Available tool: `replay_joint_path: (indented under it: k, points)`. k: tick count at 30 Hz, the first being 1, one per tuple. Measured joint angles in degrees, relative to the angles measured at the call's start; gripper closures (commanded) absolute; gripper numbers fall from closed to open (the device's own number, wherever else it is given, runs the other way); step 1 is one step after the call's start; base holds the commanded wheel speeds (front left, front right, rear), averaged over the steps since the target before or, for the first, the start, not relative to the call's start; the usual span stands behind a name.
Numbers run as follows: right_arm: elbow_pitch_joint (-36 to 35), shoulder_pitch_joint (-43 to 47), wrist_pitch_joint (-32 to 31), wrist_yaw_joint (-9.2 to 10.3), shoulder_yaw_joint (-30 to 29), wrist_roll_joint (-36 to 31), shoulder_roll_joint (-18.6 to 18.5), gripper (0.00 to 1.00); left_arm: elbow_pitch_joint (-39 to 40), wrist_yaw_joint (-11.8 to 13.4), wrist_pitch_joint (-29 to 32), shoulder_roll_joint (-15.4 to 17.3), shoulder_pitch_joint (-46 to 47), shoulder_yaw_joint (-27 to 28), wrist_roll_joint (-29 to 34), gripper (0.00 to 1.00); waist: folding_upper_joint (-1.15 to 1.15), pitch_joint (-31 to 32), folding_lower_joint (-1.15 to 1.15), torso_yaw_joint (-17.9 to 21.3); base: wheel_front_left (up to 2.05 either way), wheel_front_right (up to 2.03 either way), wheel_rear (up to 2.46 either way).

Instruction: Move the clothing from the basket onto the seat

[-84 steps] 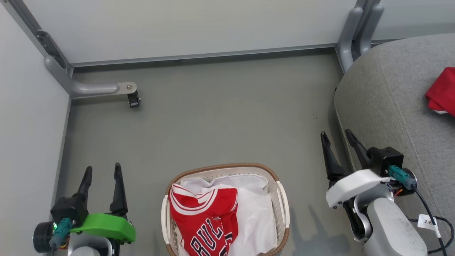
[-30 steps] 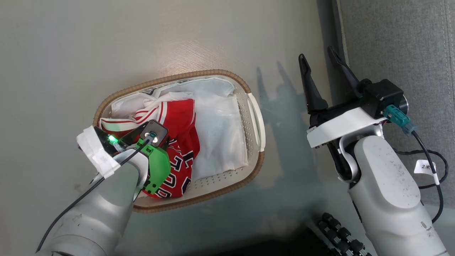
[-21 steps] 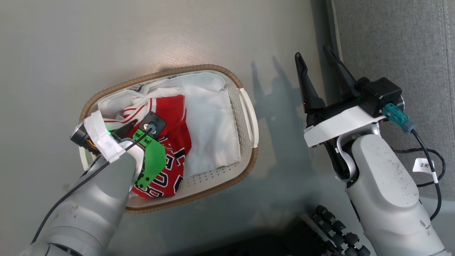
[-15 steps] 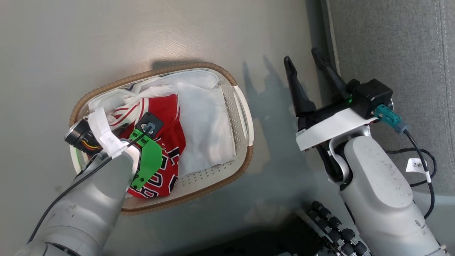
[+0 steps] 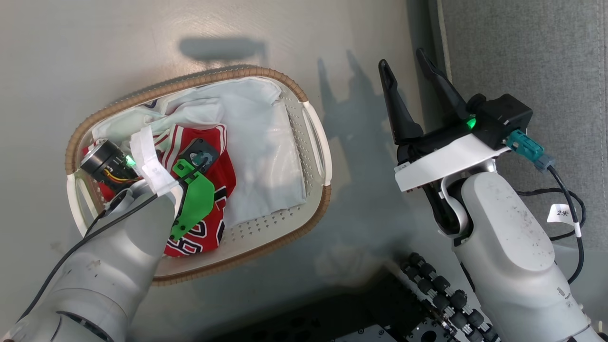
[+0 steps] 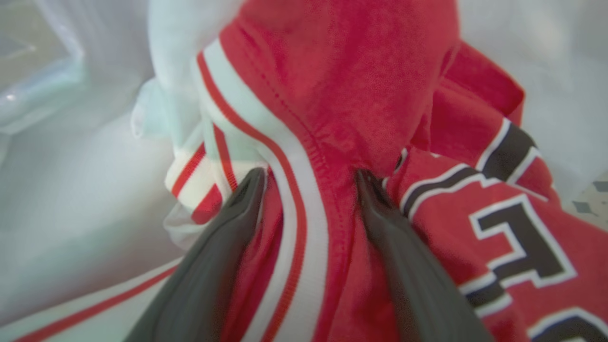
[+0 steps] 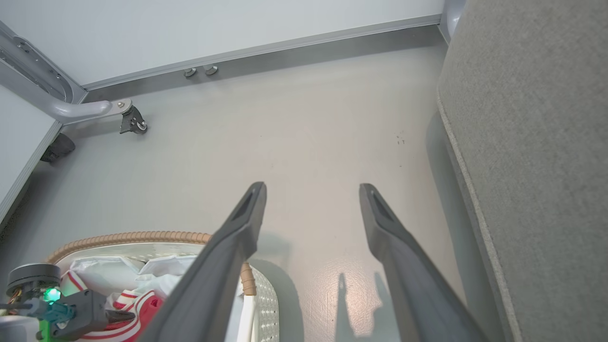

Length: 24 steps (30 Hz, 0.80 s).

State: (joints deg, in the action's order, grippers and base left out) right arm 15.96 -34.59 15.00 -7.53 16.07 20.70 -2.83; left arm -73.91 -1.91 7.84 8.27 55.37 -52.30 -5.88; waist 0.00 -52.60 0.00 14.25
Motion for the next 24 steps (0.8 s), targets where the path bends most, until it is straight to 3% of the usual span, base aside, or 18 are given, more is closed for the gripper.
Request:
replay_joint_path:
  k: [5, 7, 8, 9, 10, 19, 24]
  points:
    - [-0.23, -0.19, 0.0, 0.0, -0.35, 0.0, 0.01, 0.0, 0.11, -0.11, 0.25, 0.51, 0.13, -0.18, -0.23, 0.0, 0.0, -1.23, 0.0, -0.01, 0.0, 0.0, 0.0]
    - [-0.23, -0.25, 0.0, 0.0, -0.55, 0.0, -0.01, 0.0, 0.21, -0.47, 0.73, 0.62, 0.15, -0.25, -0.62, 0.56, 0.0, -1.57, 0.0, -0.12, 0.0, 0.0, 0.0]
    - [-0.22, -0.26, 0.0, 0.0, -0.62, 0.0, -0.01, 0.0, 0.29, -0.62, 1.07, 0.73, 0.16, -0.31, -0.63, 0.75, 0.0, -1.64, 0.0, -0.19, 0.0, 0.0, 0.0]
    - [-0.22, -0.29, 0.0, 0.0, -0.67, 0.0, 0.0, 0.0, 0.29, -0.66, 1.23, 0.93, 0.17, -0.36, -0.64, 0.84, 0.0, -1.7, 0.0, -0.27, 0.0, 0.0, 0.0]
    - [-0.21, -0.3, 0.0, 0.0, -0.71, 0.0, 0.0, 0.0, 0.26, -0.71, 1.37, 1.18, 0.17, -0.36, -0.94, 1.0, 0.0, -1.72, 0.0, -0.35, 0.0, 0.0, 0.0]
    - [0.73, -0.81, 0.0, 0.0, -1.15, 0.18, 0.01, 0.0, -0.01, -2.89, -1.74, 2.86, 0.14, -0.6, -2.1, 1.0, 0.0, -1.1, 0.0, -0.65, 0.0, 0.0, 0.0]
    - [1.38, -0.96, 0.0, 0.0, -1.82, -0.04, 0.01, 0.0, 0.01, -3.71, -6.12, 1.72, 0.13, -1.4, -2.3, 1.0, 0.0, 0.45, 0.0, -0.82, 0.0, 0.0, 0.0]
